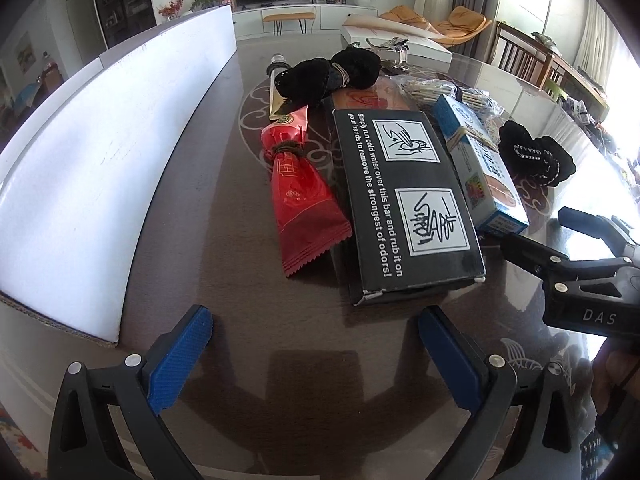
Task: Organize objects
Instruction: 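Move both grippers toward the black soap box and blue ointment box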
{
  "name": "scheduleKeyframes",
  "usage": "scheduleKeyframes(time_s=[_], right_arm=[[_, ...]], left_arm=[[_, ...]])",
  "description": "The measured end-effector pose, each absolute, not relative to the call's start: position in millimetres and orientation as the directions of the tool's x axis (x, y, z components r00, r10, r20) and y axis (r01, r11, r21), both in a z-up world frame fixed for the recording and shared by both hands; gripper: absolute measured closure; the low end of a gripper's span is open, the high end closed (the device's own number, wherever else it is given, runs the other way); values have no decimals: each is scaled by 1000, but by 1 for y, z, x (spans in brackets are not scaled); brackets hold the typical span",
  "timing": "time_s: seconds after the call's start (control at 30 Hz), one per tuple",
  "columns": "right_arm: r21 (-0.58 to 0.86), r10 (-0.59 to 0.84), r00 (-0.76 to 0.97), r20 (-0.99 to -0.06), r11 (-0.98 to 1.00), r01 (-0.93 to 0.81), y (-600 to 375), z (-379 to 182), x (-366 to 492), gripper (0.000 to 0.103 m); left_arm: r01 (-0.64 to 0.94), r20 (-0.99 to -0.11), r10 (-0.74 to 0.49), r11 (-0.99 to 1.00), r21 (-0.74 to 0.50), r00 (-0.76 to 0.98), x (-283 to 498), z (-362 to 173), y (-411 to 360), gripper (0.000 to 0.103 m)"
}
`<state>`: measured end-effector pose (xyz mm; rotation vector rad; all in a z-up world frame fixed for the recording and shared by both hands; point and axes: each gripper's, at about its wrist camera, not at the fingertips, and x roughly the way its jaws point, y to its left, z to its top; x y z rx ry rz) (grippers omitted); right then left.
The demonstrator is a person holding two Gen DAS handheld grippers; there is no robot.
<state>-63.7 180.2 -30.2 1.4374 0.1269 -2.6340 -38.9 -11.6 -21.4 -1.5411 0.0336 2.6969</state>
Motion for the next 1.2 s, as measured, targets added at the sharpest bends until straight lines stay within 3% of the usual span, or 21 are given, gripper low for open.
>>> scheduleKeyframes(time_s=[0.3, 1.2], right_arm=[[-12, -74, -574, -816, -989, 145, 196, -28, -49, 0], [-11, -74, -577, -813, -990, 143, 197, -29, -47, 0]], left_arm=[[-62, -828, 35, -998, 0, -560, -90, -24, 1, 0], [-93, -819, 58, -996, -5, -571, -79, -22, -2, 0]])
